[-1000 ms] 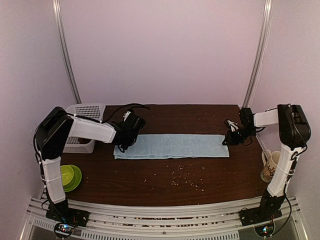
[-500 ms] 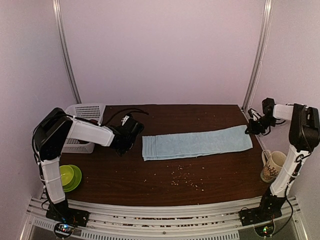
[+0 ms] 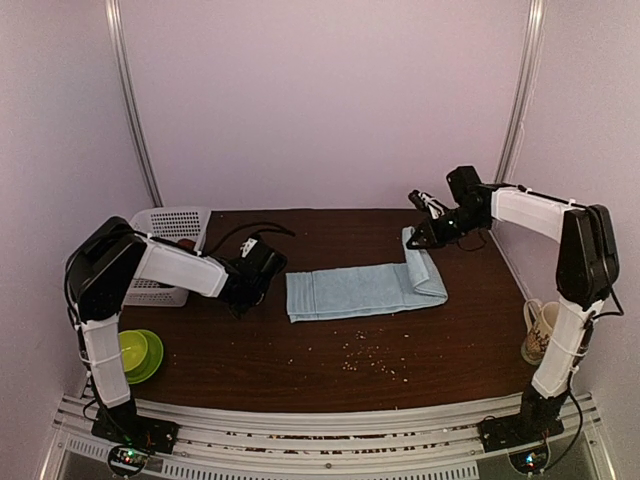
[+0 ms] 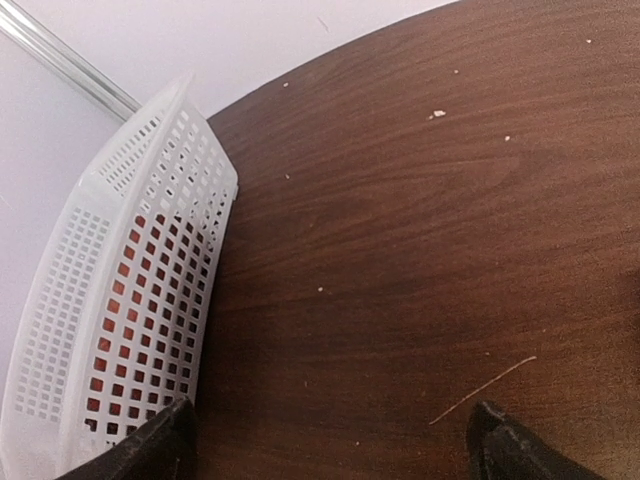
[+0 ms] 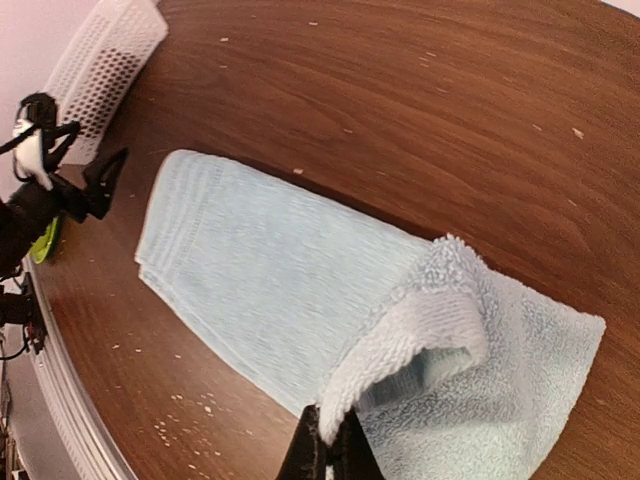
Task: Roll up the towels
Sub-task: Fold the towel at the center of the board.
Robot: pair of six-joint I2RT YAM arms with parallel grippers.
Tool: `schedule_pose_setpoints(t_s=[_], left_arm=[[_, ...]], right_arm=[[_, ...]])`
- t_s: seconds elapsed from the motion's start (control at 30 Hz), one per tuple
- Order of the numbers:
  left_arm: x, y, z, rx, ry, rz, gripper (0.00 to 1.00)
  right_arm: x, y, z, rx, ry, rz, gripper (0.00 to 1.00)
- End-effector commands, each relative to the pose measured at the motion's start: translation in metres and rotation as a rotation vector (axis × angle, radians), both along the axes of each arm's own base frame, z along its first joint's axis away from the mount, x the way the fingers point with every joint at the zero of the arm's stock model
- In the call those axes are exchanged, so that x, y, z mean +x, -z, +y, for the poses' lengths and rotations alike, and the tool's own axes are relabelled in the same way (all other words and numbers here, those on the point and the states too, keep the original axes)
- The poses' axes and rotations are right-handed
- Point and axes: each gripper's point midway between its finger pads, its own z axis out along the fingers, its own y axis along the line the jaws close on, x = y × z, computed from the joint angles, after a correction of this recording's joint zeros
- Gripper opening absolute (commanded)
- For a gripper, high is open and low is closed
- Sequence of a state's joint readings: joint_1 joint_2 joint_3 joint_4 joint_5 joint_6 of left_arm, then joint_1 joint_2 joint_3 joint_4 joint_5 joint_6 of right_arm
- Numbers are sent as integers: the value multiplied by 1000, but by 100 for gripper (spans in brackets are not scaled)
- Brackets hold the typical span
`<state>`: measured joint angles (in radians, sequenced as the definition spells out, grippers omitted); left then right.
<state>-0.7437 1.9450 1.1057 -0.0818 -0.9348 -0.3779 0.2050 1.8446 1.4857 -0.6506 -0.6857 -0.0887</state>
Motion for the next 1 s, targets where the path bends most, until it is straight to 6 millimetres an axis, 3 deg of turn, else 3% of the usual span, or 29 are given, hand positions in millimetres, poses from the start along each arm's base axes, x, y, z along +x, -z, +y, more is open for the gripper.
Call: schedule_pose_setpoints(t_s=[0.0,0.23,0.43,0.73,0.97], left_arm=[[-10,-8,1,-50,-10,-5,95],[-25,-26,6,-108,1,-9,96],[-35,-39,12,-130,1,-20,96],[-42,-39,17,-116,-5,-15,98],[-41,-38,16,-118,-4,-15,98]], right_arm=[[-4,-12,62,80,-104,23,0],[-5,-6,146,145,-193,23,0],[1,1,190,199,-227,32,0],[-1,14,228,250,-250,61,0],[-7,29,241,250,-271,92,0]])
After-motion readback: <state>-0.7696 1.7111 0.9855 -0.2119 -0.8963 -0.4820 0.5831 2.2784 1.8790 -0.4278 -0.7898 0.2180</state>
